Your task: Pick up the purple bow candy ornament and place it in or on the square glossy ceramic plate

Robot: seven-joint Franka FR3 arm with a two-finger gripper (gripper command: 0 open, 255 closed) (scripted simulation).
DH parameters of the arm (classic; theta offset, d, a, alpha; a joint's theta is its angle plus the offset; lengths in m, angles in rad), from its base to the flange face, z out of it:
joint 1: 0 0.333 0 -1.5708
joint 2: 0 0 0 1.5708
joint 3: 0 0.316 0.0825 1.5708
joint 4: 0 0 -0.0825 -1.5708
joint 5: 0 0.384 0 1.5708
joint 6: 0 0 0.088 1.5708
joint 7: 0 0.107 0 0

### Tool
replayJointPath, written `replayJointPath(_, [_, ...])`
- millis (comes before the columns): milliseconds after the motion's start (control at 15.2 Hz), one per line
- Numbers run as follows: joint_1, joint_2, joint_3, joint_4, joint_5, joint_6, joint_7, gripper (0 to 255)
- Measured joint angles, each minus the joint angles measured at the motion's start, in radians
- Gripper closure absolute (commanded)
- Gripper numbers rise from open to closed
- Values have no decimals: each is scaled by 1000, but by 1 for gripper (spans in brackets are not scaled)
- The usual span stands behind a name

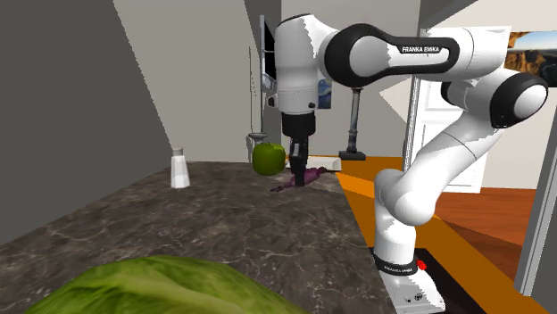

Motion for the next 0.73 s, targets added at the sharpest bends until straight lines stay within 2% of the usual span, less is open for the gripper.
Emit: replayJointPath(726, [-17,30,-29,149,-28,-119,-21,255])
